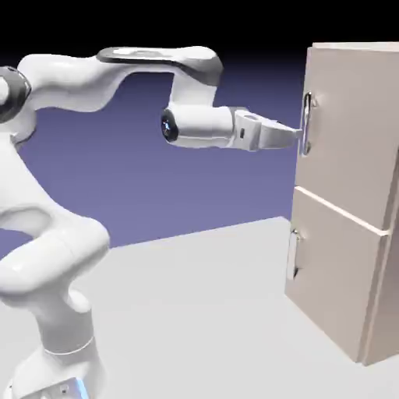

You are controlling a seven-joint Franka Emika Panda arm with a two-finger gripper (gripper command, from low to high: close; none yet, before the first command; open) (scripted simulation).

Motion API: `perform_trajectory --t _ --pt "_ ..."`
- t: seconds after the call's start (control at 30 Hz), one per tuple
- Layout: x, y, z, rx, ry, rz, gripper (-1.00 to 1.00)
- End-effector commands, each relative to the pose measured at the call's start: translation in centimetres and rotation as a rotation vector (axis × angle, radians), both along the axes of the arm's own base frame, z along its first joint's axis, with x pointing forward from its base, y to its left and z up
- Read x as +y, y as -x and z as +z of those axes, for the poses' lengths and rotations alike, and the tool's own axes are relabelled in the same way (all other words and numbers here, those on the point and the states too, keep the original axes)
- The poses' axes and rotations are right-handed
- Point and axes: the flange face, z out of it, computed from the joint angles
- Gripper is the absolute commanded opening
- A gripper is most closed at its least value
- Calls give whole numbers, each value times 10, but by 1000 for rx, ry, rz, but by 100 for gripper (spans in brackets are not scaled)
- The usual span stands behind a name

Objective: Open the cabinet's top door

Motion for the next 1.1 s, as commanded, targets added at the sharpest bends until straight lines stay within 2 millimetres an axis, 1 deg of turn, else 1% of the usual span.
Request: perform_trajectory --t 0.0,0.13,0.17,0.3,0.37,0.4,0.8,1.07 --pt "3 -3 -2 -12 2 -3 0" --pt "18 -15 -9 -59 8 -19 0" --pt "18 -15 -9 -59 8 -19 0" --pt "16 -51 -9 -58 11 -20 0" --pt "14 -65 -9 -59 8 -19 0" --pt "14 -65 -9 -59 8 -19 -100" --pt "3 -44 -8 -61 5 65 -100" --pt "-4 -35 -9 -59 4 106 -100"
